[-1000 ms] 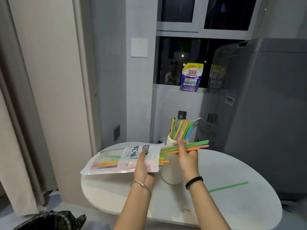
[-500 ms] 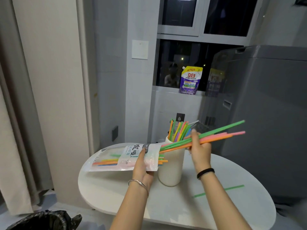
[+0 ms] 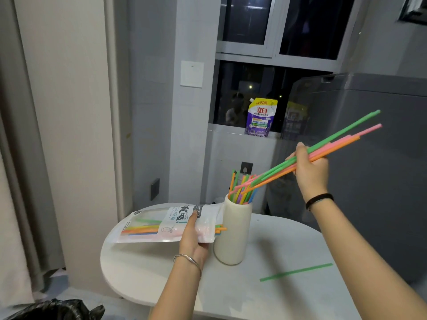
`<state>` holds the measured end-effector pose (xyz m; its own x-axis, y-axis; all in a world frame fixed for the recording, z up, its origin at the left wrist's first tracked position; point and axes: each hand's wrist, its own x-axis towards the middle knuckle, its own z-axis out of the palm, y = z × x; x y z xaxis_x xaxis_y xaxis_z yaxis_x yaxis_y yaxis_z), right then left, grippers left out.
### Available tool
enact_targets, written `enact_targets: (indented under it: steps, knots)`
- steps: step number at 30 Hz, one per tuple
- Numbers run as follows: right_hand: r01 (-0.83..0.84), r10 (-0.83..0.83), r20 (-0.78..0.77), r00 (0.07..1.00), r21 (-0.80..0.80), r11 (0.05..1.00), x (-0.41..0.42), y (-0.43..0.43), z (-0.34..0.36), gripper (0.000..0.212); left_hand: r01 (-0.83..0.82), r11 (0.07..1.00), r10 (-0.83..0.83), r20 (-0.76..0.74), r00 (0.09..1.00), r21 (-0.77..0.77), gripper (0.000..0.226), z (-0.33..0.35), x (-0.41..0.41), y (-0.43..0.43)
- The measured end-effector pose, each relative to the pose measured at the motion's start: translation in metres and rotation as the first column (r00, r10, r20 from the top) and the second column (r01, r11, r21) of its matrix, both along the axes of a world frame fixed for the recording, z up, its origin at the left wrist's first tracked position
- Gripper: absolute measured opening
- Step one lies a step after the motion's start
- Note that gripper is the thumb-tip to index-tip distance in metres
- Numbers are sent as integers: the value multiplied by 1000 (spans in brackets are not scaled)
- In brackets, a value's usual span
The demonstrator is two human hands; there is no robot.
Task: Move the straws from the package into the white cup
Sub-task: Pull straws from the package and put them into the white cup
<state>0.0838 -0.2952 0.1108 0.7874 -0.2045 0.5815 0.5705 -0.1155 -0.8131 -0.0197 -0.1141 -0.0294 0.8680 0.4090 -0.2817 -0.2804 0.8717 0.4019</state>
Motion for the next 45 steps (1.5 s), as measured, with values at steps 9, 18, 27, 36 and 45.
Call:
enact_targets:
  steps: [9, 18, 27, 36, 45]
  knots:
    - [-23, 21, -8, 1000, -339, 941, 12, 45, -9, 47, 5, 1000, -5, 10, 1000, 17, 5, 1, 0, 3]
    - [-205, 162, -128, 978, -502, 840, 38, 61, -32, 30, -17, 1000, 17, 1, 1000, 4, 15, 2, 1, 7]
    - [-282, 225, -181, 957, -757, 590, 27, 59, -40, 49, 17, 1000, -16, -3, 1000, 27, 7, 2, 3, 1]
    - [-71, 138, 48, 989, -665, 744, 14, -8, -54, 31, 10, 999, -9, -16, 1000, 46, 37, -2, 5, -1]
    - [-487, 30, -521, 853, -775, 402, -4, -86, -194, 40, 29, 996, -26, -40, 999, 84, 50, -4, 1, -20]
